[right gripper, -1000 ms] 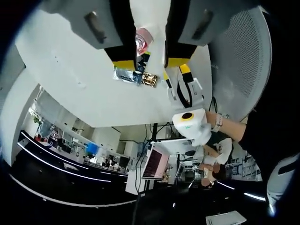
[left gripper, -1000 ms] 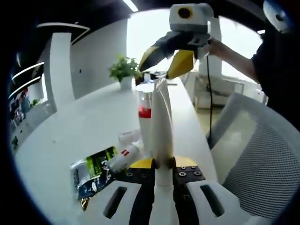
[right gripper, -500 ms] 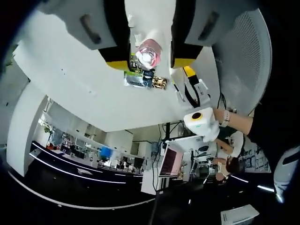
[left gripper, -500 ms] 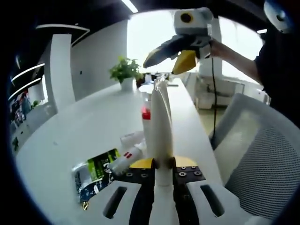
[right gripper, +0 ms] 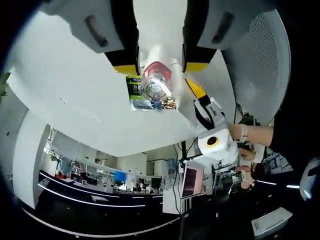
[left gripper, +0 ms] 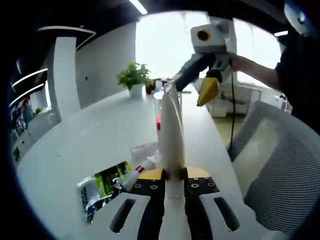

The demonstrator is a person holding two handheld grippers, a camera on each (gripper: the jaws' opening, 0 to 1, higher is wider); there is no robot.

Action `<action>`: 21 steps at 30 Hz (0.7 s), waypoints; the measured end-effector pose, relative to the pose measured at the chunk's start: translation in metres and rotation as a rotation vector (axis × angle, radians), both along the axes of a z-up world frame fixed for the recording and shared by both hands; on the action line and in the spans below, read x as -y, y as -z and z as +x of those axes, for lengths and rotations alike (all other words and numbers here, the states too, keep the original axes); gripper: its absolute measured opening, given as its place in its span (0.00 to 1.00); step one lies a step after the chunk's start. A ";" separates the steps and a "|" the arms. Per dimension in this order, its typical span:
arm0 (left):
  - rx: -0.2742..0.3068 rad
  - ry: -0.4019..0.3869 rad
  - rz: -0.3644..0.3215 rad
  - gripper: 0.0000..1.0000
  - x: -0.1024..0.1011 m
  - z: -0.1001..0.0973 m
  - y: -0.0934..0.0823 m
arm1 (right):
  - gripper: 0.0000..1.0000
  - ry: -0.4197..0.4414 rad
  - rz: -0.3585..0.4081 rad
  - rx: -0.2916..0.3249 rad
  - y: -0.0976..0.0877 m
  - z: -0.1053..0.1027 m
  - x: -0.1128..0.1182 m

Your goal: Arrange the skincare products in the storage area until every visible bottle or jar stands upright without overlapping.

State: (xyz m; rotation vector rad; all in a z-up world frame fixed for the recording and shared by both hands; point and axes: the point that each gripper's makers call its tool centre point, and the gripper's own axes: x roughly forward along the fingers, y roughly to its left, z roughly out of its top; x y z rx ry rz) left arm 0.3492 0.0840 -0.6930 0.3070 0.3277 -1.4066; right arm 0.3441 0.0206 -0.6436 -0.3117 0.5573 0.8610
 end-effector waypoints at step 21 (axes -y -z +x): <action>0.011 0.006 -0.005 0.09 0.006 0.009 -0.001 | 0.18 0.101 -0.003 -0.160 0.067 0.006 -0.001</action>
